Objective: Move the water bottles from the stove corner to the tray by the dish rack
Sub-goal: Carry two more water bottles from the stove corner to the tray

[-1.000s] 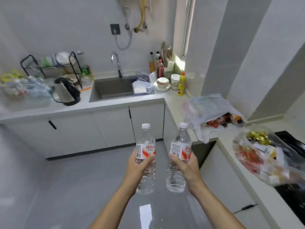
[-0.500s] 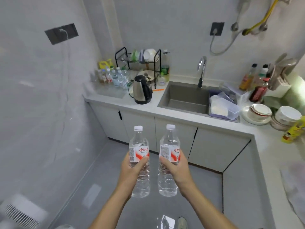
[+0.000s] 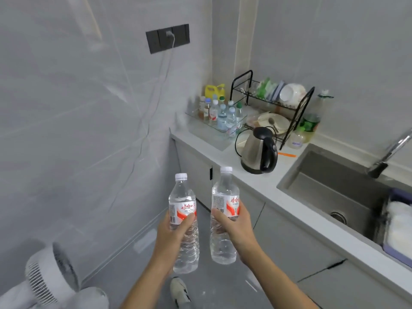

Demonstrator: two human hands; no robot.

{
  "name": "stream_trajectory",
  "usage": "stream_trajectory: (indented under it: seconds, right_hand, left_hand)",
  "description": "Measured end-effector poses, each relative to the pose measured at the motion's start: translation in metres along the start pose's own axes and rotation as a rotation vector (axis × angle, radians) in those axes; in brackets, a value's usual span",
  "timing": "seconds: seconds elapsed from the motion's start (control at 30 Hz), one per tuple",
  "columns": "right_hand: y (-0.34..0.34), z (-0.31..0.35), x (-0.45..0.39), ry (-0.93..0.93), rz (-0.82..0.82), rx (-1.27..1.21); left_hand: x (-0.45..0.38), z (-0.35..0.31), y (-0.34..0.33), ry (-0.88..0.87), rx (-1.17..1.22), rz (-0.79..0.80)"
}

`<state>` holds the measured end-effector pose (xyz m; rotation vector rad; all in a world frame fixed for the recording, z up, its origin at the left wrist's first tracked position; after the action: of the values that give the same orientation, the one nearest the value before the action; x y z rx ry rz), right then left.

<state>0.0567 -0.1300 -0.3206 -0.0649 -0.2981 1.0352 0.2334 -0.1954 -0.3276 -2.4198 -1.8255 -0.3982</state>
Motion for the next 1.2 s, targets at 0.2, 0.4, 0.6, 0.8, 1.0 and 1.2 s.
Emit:
stream_trajectory:
  seconds: [0.2, 0.4, 0.6, 0.8, 1.0, 1.2]
  right_hand:
    - [-0.049, 0.011, -0.127, 0.006, -0.054, 0.039]
    - [-0.080, 0.038, -0.239, 0.041, -0.136, 0.023]
    - [-0.077, 0.051, -0.340, 0.052, -0.171, -0.005]
    - [-0.056, 0.067, -0.443, 0.043, -0.162, -0.078]
    - [-0.035, 0.086, -0.516, 0.046, -0.192, -0.125]
    - [-0.018, 0.089, -0.559, 0.004, -0.295, -0.172]
  left_hand:
    - [-0.143, -0.032, 0.019, -0.026, 0.002, 0.017]
    - [-0.264, -0.079, 0.022, -0.028, -0.005, 0.113]
    - [-0.366, -0.104, -0.010, -0.035, -0.031, 0.160]
    - [-0.471, -0.128, -0.063, -0.021, -0.073, 0.205]
    - [-0.555, -0.155, -0.105, -0.005, -0.114, 0.244]
    - [-0.623, -0.161, -0.143, -0.055, -0.204, 0.420]
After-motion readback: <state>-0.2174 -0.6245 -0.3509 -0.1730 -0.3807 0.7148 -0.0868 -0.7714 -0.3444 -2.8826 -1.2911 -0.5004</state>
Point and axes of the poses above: each hand's wrist, its own x-axis away from the middle knuckle, its own y-axis out of the back of the hand, z = x × y, the point moved 2 cm from there along -x, towards the middle knuckle, and after that the axes turned 7 degrees about -x, right-handed, at the moved point
